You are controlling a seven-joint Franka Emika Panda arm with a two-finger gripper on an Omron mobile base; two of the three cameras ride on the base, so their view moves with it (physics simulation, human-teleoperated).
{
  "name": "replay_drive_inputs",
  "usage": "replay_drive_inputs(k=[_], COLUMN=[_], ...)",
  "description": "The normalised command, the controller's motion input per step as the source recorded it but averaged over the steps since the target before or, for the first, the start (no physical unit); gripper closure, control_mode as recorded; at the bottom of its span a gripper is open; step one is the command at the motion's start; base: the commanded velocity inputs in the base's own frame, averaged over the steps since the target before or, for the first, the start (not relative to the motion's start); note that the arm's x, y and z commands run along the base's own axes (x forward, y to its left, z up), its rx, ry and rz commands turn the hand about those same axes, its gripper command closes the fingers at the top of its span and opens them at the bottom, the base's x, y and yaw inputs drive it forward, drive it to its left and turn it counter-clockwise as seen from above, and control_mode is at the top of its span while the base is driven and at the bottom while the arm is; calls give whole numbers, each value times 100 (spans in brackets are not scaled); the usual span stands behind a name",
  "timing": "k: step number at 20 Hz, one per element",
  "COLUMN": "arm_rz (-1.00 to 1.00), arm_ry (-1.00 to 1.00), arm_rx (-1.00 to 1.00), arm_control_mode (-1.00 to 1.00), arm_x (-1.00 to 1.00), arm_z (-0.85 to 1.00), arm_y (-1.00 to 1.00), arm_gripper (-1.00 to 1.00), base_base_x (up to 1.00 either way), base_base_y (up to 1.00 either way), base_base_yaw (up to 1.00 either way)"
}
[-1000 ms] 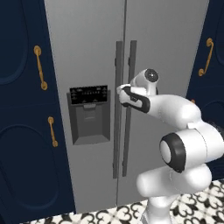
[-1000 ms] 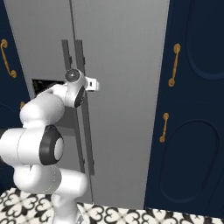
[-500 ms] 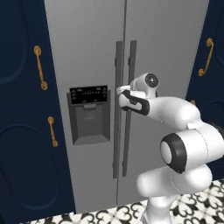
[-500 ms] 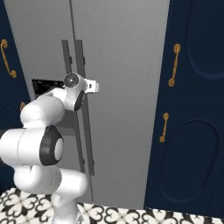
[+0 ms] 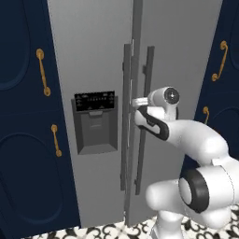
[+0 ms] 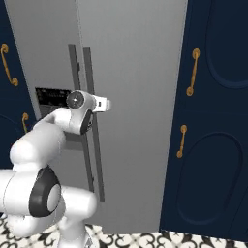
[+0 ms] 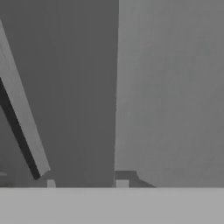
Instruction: Grab a lemon wedge from the fridge and one ice cube from the ice bowl, and put them in the glass of lemonade.
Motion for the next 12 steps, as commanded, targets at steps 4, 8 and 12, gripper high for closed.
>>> replay_drive_inputs(k=[4, 8, 12], arm_rz=[-20, -27, -33], arm_ry=[-14, -11, -11], arm_rx=[1, 4, 5], arm_control_mode=[-100, -100, -100], arm_x=[-100, -100, -100], arm_z=[43, 66, 90], arm_y=[-72, -81, -67], arm_gripper=[100, 100, -100], base_base_x=[0, 0, 0], base_base_y=[0, 0, 0], base_base_yaw=[0, 0, 0])
